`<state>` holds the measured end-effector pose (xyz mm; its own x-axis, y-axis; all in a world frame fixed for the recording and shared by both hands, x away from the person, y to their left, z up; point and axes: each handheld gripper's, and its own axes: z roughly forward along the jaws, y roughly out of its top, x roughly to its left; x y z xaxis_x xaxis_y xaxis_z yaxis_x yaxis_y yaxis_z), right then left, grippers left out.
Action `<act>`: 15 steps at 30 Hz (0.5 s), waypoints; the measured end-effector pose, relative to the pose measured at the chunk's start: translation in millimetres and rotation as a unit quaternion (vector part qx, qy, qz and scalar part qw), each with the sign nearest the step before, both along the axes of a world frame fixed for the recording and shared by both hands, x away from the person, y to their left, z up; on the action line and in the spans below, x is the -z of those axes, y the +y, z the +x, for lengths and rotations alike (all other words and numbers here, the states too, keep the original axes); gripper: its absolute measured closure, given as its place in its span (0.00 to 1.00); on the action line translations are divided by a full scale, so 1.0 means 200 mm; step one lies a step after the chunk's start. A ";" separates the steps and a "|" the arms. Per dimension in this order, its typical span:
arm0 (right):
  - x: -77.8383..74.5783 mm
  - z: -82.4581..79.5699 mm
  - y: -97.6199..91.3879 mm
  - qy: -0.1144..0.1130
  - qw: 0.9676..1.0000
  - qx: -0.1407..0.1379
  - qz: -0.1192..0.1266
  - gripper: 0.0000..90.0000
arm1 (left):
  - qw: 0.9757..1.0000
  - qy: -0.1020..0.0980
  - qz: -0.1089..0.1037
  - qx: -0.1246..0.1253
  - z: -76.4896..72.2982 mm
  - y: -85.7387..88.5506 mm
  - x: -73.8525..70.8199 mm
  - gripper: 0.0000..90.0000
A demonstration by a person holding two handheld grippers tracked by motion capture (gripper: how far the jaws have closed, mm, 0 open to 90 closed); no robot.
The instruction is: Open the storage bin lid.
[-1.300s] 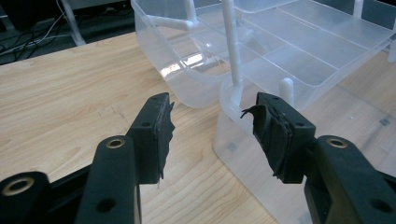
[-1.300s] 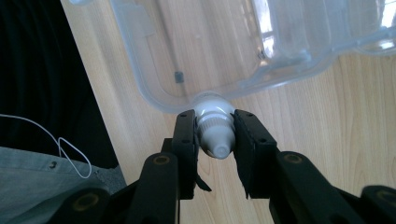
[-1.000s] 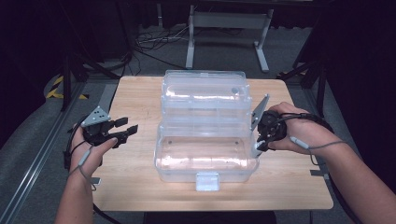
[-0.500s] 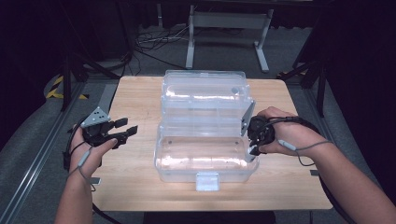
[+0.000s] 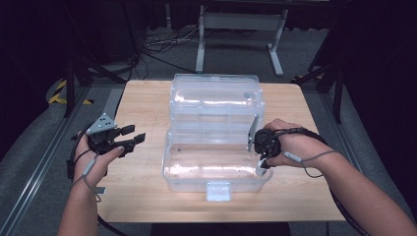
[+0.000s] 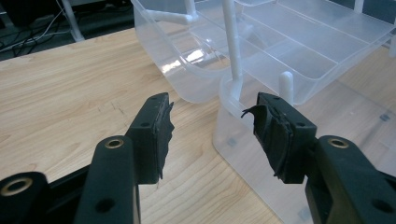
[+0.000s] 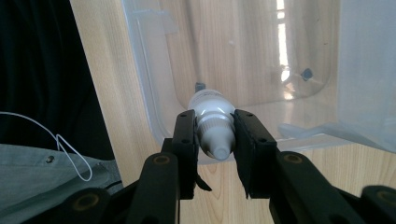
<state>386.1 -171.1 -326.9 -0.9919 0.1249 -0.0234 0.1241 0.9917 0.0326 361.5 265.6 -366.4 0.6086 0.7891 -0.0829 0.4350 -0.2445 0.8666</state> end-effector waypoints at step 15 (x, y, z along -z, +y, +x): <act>0.12 0.02 0.02 0.015 1.000 -0.003 -0.014 0.79 | 1.000 0.003 0.002 0.002 0.00 0.00 0.01 0.52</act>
<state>389.1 -167.0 -351.4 -0.9929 0.1192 0.0021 0.1192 0.9929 0.0012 362.2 265.2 -367.9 0.6106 0.7875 -0.0837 0.4401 -0.2496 0.8625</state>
